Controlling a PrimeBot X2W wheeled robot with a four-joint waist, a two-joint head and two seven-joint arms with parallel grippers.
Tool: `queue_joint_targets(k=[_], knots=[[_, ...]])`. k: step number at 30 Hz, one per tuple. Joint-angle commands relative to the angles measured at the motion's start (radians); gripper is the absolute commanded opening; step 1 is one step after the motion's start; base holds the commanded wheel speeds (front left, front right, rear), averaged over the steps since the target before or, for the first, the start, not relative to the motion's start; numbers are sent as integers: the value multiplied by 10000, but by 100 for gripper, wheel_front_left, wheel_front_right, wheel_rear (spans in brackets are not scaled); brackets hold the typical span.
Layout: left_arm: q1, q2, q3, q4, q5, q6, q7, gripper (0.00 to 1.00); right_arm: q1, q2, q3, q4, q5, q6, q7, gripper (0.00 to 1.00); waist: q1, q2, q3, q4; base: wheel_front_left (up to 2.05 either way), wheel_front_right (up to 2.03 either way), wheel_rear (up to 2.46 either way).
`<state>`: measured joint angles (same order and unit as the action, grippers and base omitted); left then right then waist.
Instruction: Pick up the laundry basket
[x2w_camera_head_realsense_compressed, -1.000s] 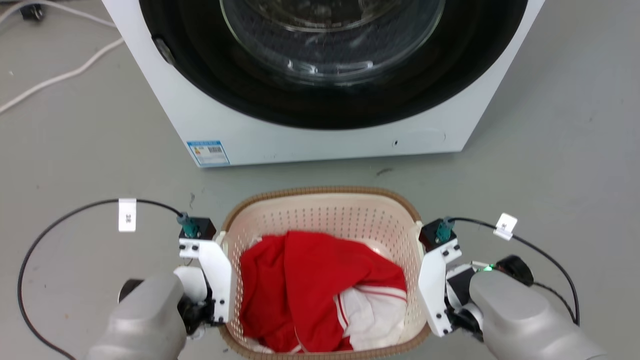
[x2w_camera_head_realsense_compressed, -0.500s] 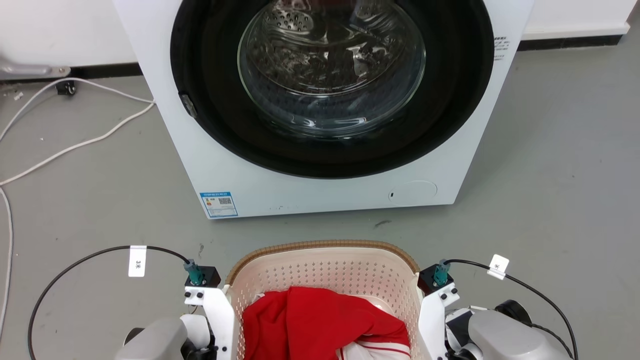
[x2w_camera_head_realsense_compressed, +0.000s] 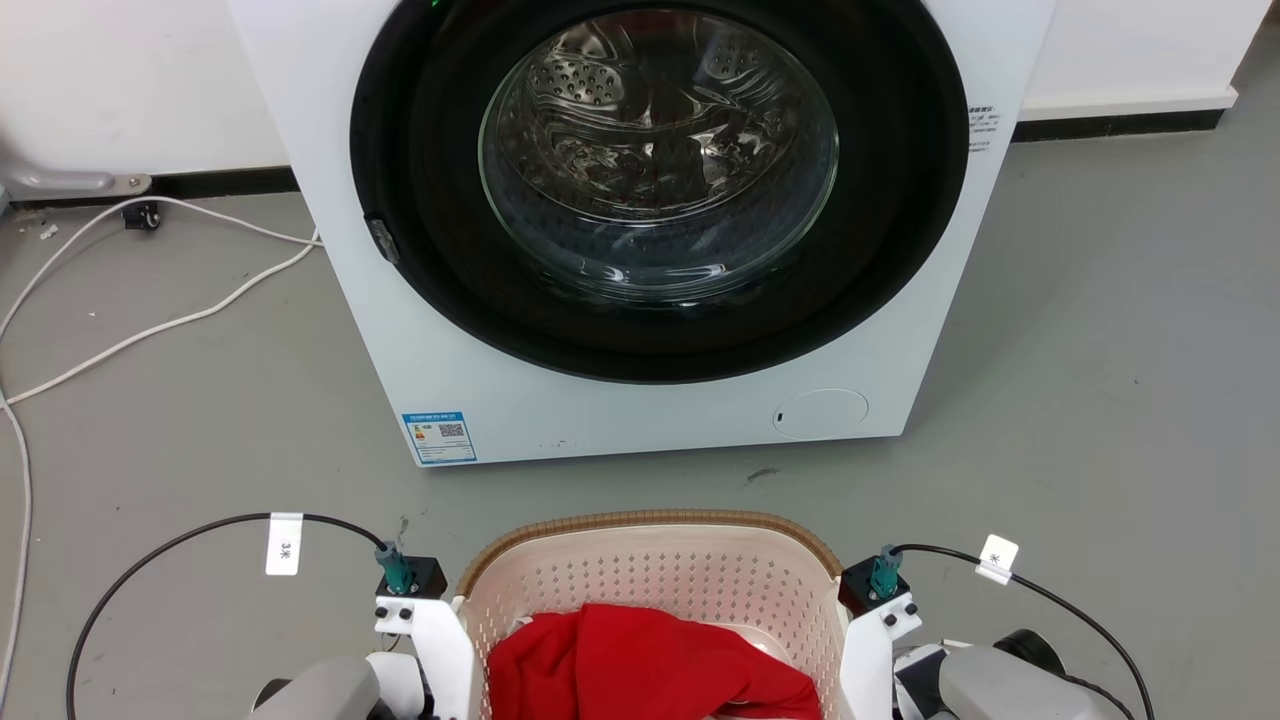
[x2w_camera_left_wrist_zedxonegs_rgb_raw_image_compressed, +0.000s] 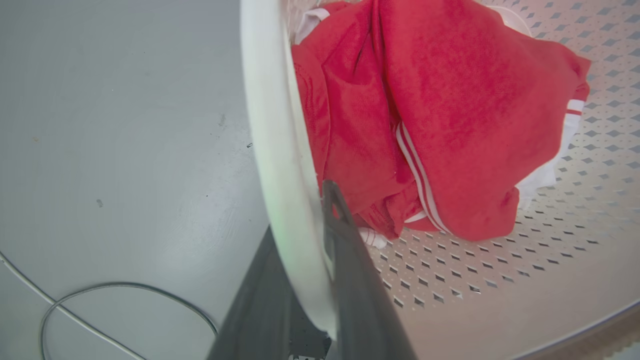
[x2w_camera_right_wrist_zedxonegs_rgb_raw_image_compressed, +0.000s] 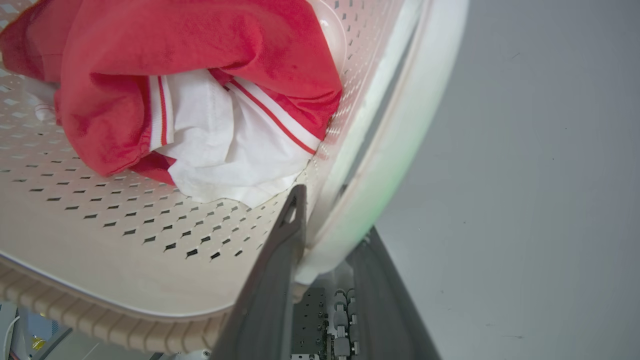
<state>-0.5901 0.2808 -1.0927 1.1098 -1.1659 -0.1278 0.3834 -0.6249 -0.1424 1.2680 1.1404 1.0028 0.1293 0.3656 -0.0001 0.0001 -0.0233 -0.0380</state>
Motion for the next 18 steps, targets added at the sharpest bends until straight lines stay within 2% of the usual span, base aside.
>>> queue_joint_targets(k=[1,18], knots=[[1,21,-20,-18,-11,-39,-96,0,147,-32,76,45,-40,25,5,0,1,-1,-13,-2,0,0,0],[-104,44,-497,88,-420,-39,-311,0,191,-59,147,78,-7,25,-36,0,1,-1,-12,-22,0,0,0]])
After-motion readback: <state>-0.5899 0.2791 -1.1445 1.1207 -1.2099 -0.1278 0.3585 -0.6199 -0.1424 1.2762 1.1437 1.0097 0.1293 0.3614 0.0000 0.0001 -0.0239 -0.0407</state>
